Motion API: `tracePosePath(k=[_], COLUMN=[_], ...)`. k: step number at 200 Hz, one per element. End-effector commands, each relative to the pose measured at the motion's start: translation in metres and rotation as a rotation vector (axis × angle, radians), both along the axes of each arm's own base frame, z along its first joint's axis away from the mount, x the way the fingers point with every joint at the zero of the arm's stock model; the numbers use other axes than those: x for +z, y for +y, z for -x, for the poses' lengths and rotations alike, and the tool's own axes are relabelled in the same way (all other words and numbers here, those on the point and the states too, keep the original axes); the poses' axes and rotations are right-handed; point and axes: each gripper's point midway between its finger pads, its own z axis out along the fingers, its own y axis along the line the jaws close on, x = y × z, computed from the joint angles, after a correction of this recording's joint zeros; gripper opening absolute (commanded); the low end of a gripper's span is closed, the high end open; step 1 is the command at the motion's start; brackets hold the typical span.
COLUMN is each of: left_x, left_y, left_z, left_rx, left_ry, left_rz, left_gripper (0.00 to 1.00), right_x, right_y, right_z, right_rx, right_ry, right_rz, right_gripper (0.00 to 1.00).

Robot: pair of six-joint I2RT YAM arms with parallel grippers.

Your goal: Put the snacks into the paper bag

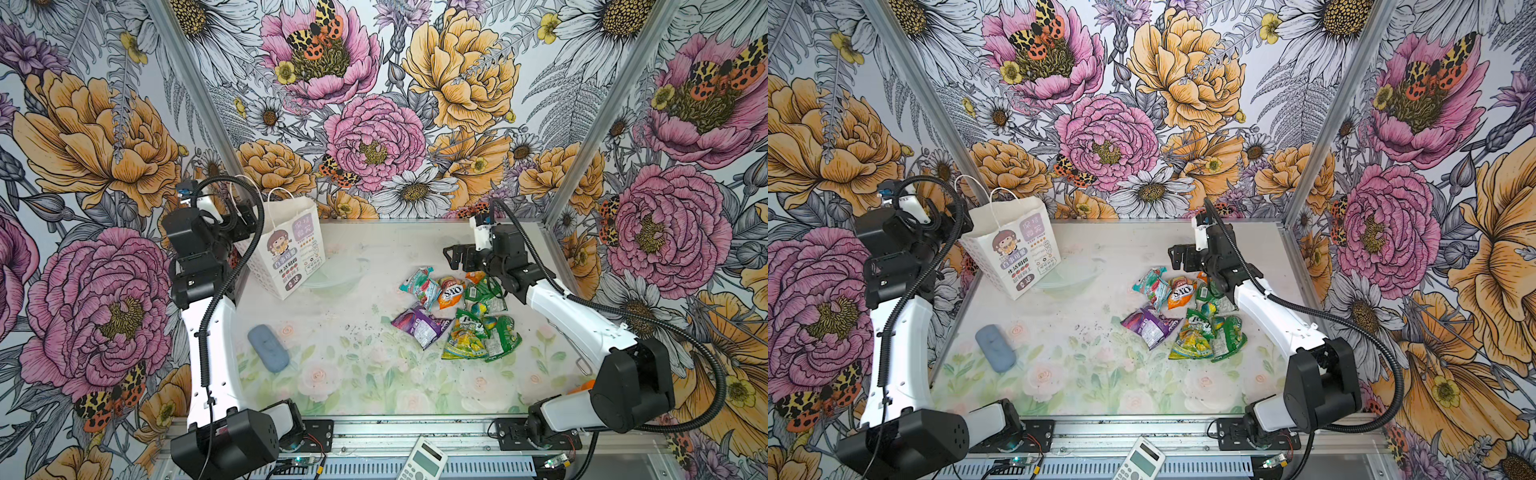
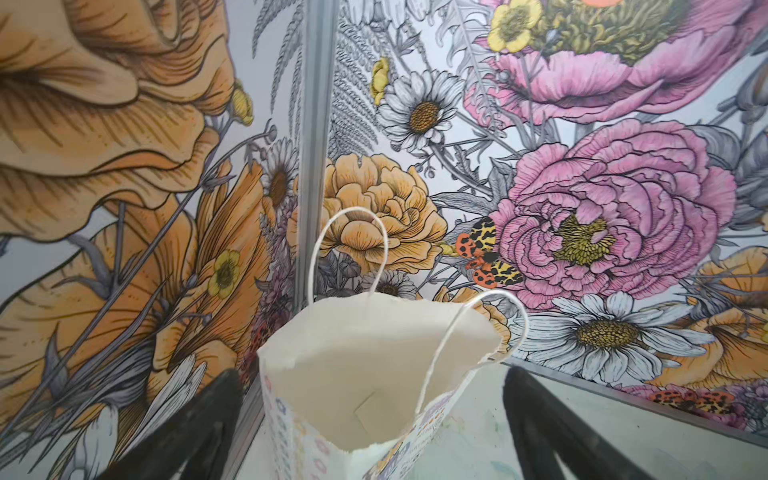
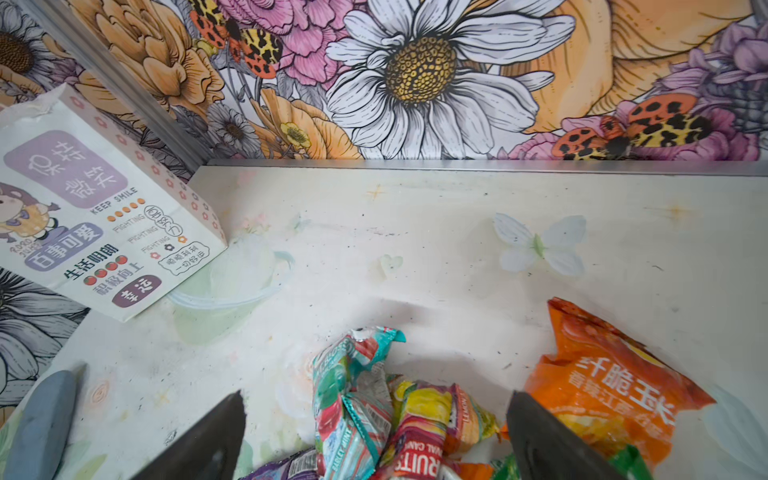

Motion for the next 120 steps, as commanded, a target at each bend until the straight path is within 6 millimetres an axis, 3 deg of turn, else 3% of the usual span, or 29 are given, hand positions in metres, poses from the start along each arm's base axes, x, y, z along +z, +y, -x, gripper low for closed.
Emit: tracePosePath(k=[1,44,86,120], left_x=[-0.022,-0.067,-0.09,-0.111], left_y=[0.021,0.049,0.073,0.071], left_z=[0.015,0.025,0.04,0.025], left_rx=[0.074,0.204,0.386,0.35], left_ry=[-0.002,0.065,0.089,0.098], left_rz=[0.134,0.211,0.265,0.325], left_gripper=[0.99,0.99,0.99,0.99], right_x=[-0.003,-0.016,-0.025,-0.026], right_y=[0.02,0.043,0.058,0.065], right_z=[0.0,0.003,0.006,0.005], right_rx=[0.04,0.086,0.124,0.131], right_ry=[0.031,0.064,0.093,0.103], right_rz=[-0.015,-0.005,0.001,-0.003], right_gripper=[1.0,1.0,1.0,1.0])
